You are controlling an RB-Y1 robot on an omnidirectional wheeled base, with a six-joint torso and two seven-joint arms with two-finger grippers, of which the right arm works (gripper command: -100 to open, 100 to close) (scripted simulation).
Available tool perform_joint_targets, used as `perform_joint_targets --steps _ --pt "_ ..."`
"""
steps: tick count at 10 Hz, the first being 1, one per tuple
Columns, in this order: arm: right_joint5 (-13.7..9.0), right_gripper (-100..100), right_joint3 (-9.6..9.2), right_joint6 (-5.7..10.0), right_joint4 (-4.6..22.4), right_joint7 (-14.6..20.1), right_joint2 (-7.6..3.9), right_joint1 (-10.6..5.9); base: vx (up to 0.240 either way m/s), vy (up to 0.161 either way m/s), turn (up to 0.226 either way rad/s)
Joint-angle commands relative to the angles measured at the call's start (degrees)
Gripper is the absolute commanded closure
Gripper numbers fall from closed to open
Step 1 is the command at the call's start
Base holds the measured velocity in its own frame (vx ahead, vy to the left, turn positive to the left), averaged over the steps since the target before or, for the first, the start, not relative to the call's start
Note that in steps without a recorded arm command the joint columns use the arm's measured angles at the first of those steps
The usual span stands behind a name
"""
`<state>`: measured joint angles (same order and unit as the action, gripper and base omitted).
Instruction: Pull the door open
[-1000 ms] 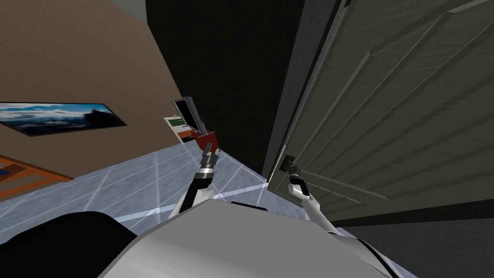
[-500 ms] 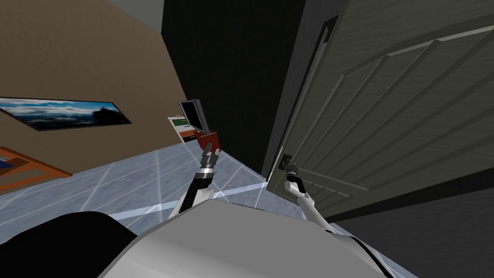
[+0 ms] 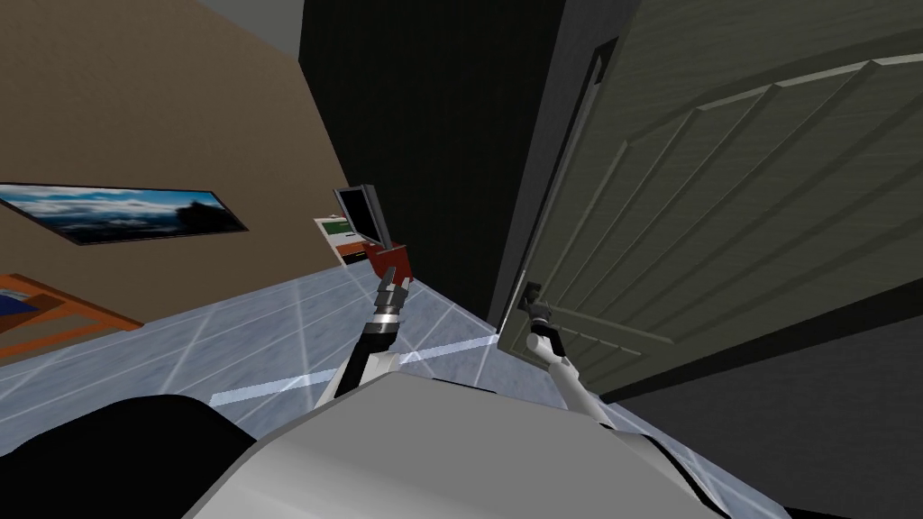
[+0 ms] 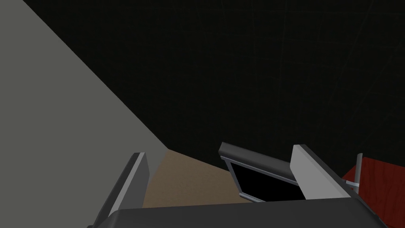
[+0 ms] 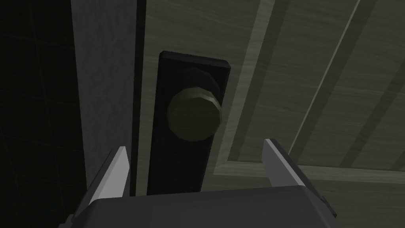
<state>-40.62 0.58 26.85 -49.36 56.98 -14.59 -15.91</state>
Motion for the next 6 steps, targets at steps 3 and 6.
perform_joint_targets --steps 3,6 --pt "-3.3 -100 0.03 -1.09 -1.8 4.0 1.64 -0.12 -0.094 0.004 -0.011" --pt "-3.7 -100 0.6 -1.17 -2.1 4.7 0.64 0.57 -0.003 0.001 0.048"
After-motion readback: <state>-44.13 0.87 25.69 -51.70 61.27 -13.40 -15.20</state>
